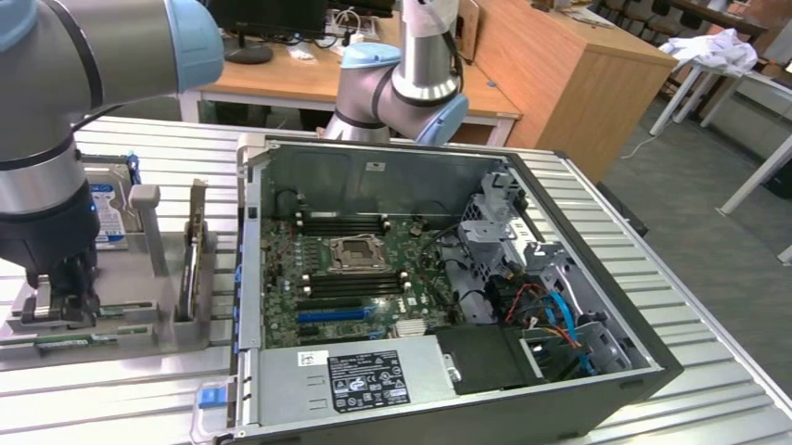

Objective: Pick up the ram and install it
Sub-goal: 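Pick up the ram and move it above insertion slot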

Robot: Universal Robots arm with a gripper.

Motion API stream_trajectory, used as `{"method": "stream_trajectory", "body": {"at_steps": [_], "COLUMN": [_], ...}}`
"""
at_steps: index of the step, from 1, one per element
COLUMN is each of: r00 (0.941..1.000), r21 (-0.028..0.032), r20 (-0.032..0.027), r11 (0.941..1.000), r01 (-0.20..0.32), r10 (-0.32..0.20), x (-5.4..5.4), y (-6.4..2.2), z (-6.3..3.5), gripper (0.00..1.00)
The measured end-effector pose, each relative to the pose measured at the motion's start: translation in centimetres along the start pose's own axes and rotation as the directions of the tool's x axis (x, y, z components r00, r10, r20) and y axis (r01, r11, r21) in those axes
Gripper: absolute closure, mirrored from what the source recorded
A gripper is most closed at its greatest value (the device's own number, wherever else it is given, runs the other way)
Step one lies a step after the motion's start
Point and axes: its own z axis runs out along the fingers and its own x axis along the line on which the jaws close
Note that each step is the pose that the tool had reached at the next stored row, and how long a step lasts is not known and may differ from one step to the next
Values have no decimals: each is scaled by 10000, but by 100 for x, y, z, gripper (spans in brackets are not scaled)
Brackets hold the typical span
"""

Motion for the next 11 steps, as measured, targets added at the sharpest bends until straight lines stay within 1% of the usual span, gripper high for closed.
{"method": "stream_trajectory", "body": {"at_steps": [11], "r00": [10000], "r21": [1], "r20": [0], "r11": [10000], "r01": [0], "r10": [0], "x": [3], "y": [2], "z": [55], "gripper": [70]}}
